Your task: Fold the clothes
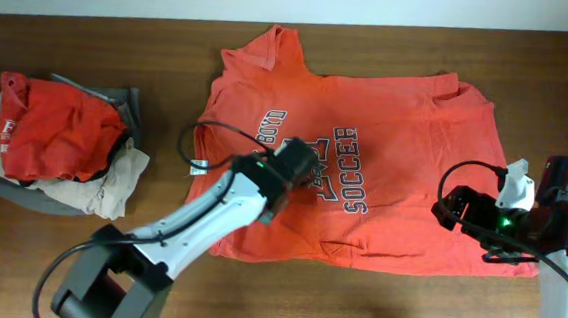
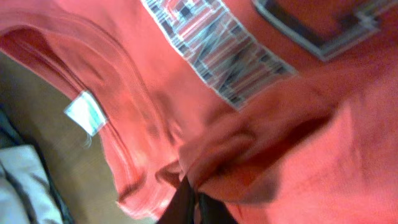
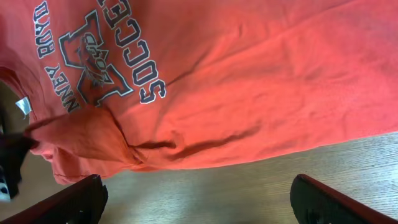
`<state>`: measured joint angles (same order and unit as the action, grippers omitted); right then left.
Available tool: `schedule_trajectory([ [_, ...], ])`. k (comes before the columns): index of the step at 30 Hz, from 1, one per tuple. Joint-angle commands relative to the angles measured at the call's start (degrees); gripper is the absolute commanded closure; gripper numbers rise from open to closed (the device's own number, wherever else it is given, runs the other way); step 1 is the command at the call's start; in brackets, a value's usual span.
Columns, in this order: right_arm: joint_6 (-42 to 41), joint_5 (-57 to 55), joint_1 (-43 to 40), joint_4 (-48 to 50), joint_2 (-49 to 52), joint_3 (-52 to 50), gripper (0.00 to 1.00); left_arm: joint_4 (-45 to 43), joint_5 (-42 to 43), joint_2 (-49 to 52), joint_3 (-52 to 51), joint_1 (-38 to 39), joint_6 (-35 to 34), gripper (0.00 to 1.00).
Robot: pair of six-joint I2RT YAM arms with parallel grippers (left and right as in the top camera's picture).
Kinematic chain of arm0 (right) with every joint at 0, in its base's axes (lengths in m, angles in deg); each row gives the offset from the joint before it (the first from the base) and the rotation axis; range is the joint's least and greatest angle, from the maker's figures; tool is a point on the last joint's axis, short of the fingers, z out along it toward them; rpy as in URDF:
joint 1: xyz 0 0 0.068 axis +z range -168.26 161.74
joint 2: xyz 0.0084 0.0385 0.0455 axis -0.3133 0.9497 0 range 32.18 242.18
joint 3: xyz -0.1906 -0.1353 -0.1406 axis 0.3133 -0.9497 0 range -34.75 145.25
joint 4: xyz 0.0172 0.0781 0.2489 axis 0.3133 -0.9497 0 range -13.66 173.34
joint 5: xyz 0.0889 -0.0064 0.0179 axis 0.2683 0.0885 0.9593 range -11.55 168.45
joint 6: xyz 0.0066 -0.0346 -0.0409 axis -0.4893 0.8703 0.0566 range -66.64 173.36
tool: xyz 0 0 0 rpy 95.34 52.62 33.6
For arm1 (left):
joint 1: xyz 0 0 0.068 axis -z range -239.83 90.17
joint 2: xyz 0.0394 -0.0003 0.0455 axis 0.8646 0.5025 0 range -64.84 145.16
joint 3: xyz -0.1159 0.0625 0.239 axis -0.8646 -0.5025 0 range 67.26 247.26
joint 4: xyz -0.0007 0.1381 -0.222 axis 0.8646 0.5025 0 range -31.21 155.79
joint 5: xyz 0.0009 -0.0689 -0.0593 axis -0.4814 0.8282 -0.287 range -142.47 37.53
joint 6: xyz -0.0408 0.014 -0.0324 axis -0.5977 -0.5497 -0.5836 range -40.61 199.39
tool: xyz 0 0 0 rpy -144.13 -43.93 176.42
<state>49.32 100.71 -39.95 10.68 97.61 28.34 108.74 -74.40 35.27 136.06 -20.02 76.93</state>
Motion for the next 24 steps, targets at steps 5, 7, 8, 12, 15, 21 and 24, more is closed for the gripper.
schedule_trajectory([
  [5,0.61,-0.48,0.42,0.17,-0.17,-0.52,0.01,-4.98,-1.27,0.39,0.81,-4.85,1.2,0.16],
  [7,0.59,-0.5,0.42,0.17,-0.17,-0.52,0.01,-4.15,-1.22,0.39,1.01,-5.2,1.18,0.13],
  [8,0.57,-0.5,0.39,0.2,-0.17,-0.52,0.01,-3.08,-1.2,0.37,1.2,-5.22,1.18,0.13],
  [12,-5.57,-6.54,0.24,1.86,0.68,-0.52,0.01,4.22,6.82,0.37,3.1,-5.22,1.03,0.13],
  [15,-10.78,-12.63,0.15,3.17,2.73,-0.52,0.01,7.48,15.3,0.37,3.28,-5.22,-0.68,0.13],
  [21,-14.34,-14.1,-3.87,4.72,9.51,-0.52,0.01,12.37,19.82,0.37,3.26,-5.22,-1.42,0.14],
  [24,-14.53,-13.88,-8.24,4.79,13.03,-0.52,0.02,13.16,19.82,0.13,3.26,-5.22,-1.44,0.2],
])
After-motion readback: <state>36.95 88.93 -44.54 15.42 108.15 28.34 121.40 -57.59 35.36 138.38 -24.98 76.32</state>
